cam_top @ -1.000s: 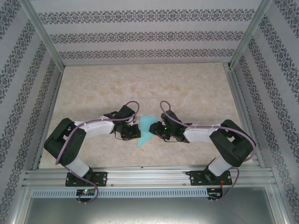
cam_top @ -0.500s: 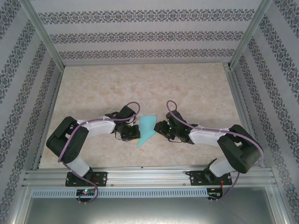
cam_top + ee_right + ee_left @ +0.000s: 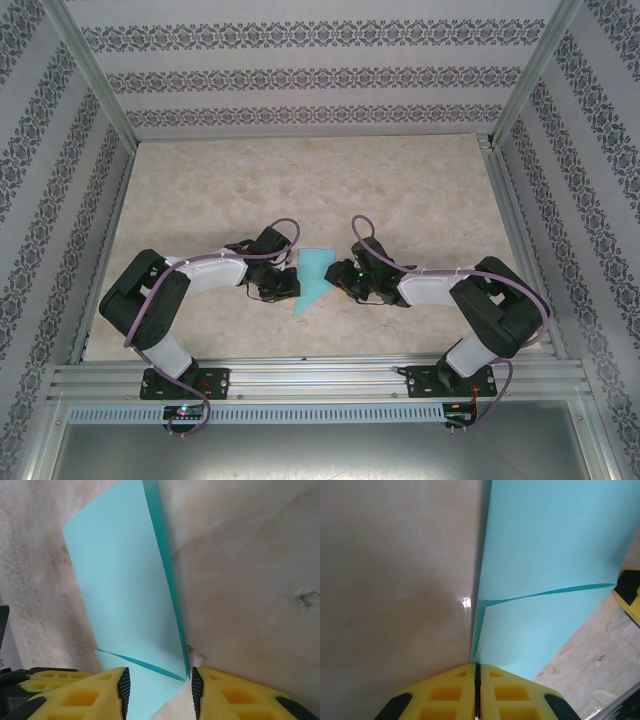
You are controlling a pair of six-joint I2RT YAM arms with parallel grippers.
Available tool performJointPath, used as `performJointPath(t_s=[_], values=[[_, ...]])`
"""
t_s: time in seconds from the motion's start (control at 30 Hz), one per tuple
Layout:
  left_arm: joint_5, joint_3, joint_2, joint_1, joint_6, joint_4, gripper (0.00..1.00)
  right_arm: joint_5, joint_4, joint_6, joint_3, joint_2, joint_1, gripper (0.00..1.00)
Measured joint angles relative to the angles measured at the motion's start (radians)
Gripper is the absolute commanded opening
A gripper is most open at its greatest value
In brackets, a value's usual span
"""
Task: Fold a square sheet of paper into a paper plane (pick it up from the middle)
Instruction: Fourth fold the wing at the center of the table.
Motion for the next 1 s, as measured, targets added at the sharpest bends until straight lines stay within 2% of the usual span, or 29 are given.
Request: performJointPath(t_s=[0.37,0.77,0.87,1.0], values=[[-0.023,-0.004,-0.016,0.0,0.0,0.001,0.12,0.0,0.008,0.019,0.0,0.008,0.005,0.4],[-0.026,-0.005,-0.016,0.0,0.0,0.001,0.13,-0.021,0.103,0.017,0.022,0.05,0.027,0.38],[-0.027,-0.006,-0.022,0.0,0.0,0.0,0.14,-0.025,0.105,0.002,0.033,0.051,0.026,0.33],[-0.03,-0.016,-0.053,0.0,0.002,0.001,0.16,-0.046,0.112,-0.038,0.051,0.069,0.024,0.35]])
